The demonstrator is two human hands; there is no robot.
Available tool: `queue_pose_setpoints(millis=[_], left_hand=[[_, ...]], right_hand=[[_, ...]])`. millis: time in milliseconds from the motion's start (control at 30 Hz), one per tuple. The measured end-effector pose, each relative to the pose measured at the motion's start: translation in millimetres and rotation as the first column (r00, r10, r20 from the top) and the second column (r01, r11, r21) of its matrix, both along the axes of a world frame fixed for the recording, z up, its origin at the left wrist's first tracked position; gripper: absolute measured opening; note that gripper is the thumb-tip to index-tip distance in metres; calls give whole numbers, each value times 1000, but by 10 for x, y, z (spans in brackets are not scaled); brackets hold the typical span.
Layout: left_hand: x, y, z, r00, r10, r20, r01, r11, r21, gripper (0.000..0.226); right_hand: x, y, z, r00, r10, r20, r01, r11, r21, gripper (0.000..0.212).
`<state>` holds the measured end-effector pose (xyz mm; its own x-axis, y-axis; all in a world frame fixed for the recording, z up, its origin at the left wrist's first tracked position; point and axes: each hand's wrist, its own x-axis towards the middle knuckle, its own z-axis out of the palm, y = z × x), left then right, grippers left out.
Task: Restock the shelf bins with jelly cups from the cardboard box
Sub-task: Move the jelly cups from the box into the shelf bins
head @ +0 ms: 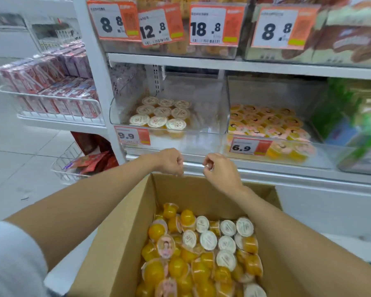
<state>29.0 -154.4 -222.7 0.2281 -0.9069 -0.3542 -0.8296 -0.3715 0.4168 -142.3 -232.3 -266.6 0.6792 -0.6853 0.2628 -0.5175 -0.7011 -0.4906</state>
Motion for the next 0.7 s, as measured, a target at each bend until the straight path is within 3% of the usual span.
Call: queue_pose_setpoints(millis=[167, 300, 400, 500, 700], left_hand=[[-397, 11, -987, 1000, 3, -21, 1, 978, 208, 7], [-695, -173, -1778, 999, 22, -45, -7, 948, 318, 8], [-908, -379, -2361, 1000, 17, -11, -13, 948, 318, 27], [-1083, -552, -2813, 997, 21, 69, -42, 950, 310, 33], [-1214, -453, -3484, 976, 32, 218, -109, 930, 352, 69]], right_hand=[[-793, -137, -871, 933, -61, -354, 171, 943, 286, 15], [-1229, -354, -1573, 832, -73, -550, 331, 860, 387, 37], [-1309, -433, -2012, 780, -102, -618, 417, 821, 391, 41], [-1207, -456, -2345, 745, -201, -636, 506, 792, 343, 56], [-1120, -453, -2782, 669, -338, -663, 567, 807, 161, 48]])
